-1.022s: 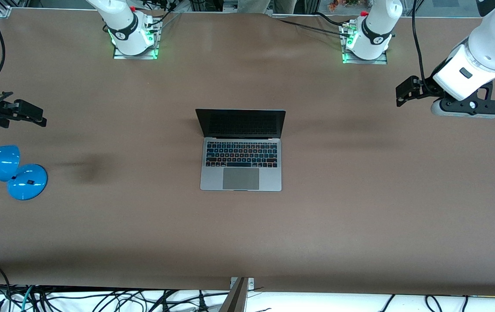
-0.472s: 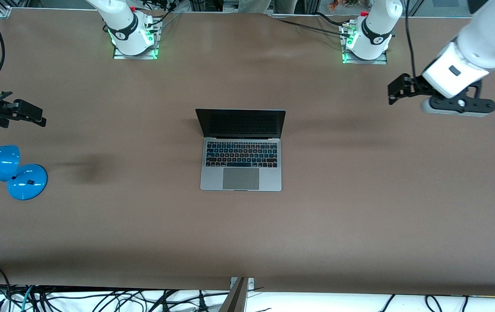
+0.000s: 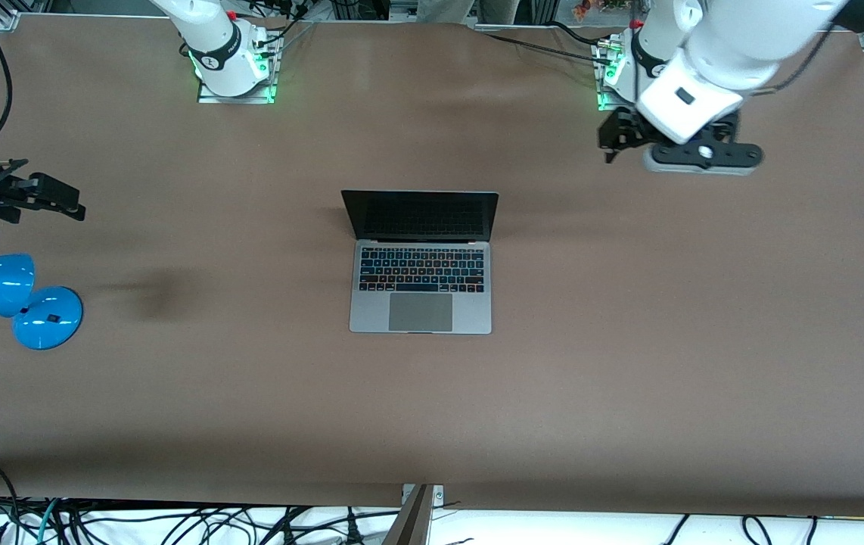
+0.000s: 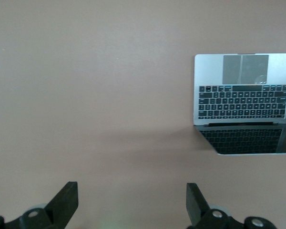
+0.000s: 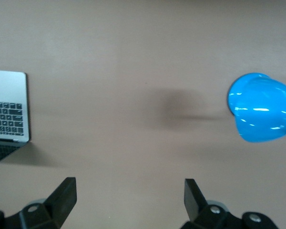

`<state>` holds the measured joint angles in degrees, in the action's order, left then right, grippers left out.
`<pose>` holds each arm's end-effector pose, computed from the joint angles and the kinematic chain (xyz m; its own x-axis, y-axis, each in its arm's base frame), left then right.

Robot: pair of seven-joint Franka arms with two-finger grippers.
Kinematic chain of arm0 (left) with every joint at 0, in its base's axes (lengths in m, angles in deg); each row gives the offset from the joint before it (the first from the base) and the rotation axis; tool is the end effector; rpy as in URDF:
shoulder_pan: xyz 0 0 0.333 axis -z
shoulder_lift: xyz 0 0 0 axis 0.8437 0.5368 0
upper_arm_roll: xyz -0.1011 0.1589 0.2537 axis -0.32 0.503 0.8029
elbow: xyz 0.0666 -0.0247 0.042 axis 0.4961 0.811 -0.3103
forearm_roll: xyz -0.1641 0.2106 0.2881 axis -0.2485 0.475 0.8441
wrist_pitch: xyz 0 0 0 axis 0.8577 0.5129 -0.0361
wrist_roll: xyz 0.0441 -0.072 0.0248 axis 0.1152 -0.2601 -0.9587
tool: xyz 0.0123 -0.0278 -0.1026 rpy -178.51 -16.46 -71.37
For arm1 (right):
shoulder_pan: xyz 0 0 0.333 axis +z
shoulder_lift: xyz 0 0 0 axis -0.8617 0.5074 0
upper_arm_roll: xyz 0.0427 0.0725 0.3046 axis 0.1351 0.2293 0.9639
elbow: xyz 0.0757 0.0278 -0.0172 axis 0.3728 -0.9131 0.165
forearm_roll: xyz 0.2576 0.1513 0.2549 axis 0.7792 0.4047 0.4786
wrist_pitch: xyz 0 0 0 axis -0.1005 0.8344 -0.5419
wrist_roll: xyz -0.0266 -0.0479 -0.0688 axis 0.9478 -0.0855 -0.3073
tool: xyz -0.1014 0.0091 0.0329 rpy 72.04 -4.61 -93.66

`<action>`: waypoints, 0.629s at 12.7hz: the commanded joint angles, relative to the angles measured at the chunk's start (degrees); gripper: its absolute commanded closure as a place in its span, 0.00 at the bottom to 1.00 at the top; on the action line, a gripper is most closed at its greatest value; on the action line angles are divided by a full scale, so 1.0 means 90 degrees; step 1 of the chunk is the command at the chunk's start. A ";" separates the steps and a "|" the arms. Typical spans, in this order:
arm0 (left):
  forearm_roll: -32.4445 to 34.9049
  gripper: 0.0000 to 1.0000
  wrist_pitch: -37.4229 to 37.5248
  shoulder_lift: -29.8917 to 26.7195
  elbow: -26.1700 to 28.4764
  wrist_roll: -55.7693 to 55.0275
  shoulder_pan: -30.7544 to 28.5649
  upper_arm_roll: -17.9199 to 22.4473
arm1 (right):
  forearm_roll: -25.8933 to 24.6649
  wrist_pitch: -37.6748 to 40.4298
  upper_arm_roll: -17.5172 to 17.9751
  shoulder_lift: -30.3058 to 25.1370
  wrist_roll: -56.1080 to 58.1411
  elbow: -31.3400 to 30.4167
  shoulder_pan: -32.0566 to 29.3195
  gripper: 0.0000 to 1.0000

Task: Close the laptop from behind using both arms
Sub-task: 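Move the left gripper and the right gripper toward the laptop screen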

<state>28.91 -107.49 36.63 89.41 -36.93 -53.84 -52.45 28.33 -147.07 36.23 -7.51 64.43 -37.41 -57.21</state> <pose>0.5014 -0.2367 0.5902 0.9979 -0.0014 -0.0650 -0.0001 -0.9998 0.0201 0.5960 0.0056 0.5780 0.9955 0.0784 -0.0541 0.0776 -0.9968 -0.0174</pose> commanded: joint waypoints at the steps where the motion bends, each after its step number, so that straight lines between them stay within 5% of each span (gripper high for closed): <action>1: -0.0297 0.01 -0.0618 -0.0199 0.0574 -0.0361 -0.0058 -0.0342 | 0.0078 0.0100 0.0036 -0.0080 -0.0077 -0.0105 0.0523 0.00; 4: -0.0385 0.01 -0.0971 -0.0219 0.0886 -0.0626 -0.0058 -0.0820 | 0.0088 0.0101 0.0036 -0.0003 -0.0543 -0.0095 0.1139 0.00; 8: -0.0726 0.01 -0.1391 -0.0336 0.1414 -0.0822 -0.0058 -0.1231 | 0.0098 0.0013 0.0066 0.0202 -0.2710 -0.0095 0.2271 0.00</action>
<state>24.97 -118.31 35.85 98.95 -44.18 -53.75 -62.62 28.79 -146.60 37.18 -6.22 46.95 -37.86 -40.99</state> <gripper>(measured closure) 0.004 0.000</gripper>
